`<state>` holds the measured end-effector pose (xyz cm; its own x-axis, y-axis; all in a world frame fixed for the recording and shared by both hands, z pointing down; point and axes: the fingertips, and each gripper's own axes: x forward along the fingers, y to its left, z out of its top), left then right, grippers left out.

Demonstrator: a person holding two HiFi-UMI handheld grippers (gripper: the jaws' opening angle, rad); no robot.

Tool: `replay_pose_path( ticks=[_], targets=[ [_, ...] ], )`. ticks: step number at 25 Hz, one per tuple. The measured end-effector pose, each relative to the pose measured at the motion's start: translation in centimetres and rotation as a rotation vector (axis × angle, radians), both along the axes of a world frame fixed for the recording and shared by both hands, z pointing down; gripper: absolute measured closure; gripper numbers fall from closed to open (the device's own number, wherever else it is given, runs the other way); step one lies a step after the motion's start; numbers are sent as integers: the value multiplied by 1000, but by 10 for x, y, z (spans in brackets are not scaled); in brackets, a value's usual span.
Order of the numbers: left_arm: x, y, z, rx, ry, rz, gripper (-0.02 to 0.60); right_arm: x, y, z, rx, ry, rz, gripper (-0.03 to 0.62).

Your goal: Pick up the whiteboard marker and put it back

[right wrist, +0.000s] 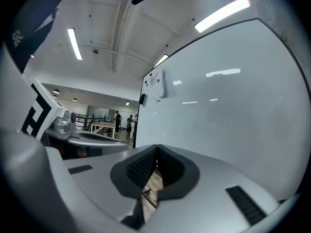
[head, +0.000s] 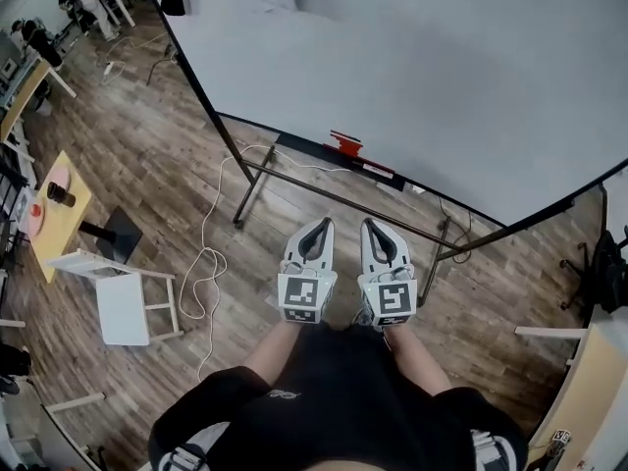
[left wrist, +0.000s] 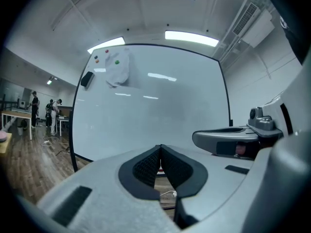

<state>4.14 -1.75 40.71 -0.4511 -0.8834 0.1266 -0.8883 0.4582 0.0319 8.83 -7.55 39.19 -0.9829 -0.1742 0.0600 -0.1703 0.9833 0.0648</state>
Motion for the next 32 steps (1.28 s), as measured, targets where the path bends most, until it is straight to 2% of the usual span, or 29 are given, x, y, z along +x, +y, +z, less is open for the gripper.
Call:
replay_pose_path(
  ticks=[8,14,32],
  targets=[
    [8,-20,-22,58,-7,-24,575,14,-34,-23,24,-51,-12,591],
    [5,-19,-26,60,-18,-63,574,24,-49,-26,39,-61,-8,591],
    [8,5,-22,40,-22,-120,574,30,-39,-18,19,-51,-44,591]
  ],
)
